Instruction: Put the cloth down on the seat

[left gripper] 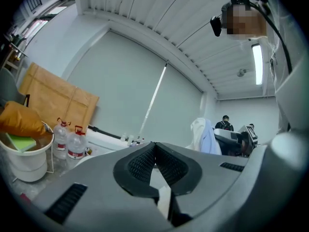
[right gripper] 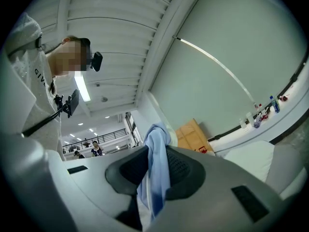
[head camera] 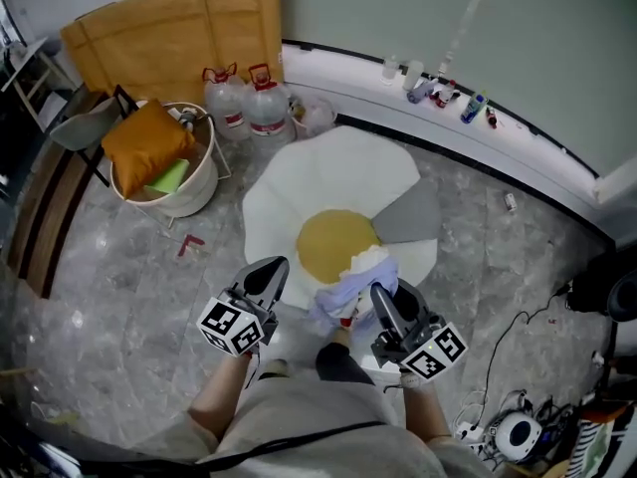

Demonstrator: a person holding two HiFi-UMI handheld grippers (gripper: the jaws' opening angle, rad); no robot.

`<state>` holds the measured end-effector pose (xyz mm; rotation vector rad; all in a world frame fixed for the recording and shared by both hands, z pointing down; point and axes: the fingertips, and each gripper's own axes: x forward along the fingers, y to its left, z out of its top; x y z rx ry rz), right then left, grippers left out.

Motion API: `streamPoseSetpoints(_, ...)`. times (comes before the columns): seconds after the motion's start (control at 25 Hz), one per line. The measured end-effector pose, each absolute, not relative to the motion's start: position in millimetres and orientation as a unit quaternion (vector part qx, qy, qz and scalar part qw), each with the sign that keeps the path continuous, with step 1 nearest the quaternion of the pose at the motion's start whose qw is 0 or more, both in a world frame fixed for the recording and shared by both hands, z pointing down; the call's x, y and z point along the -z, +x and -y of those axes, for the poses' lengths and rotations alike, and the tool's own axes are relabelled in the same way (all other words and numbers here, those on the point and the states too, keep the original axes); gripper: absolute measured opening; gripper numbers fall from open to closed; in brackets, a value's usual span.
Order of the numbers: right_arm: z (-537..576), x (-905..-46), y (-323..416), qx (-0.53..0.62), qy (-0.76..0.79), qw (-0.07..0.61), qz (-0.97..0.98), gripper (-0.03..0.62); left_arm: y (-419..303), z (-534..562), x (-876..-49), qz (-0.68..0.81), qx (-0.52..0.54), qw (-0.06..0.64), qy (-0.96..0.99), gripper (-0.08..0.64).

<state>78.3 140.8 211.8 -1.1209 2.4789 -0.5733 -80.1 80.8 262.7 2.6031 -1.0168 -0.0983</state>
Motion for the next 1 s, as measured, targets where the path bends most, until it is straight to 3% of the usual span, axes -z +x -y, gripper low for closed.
streamPoseSetpoints(0.56, -68, -221, 123, 0.22, -0.319, 0.16, -0.908, 0.094, -49, -44, -281, 0.447, 0.047, 0.176, 0.876, 0.014)
streamPoseSetpoints(1.0, -17, -227, 122, 0.213, -0.292, 0.17, -0.916, 0.094, -64, -39, -311, 0.489, 0.035, 0.198, 0.849, 0.014)
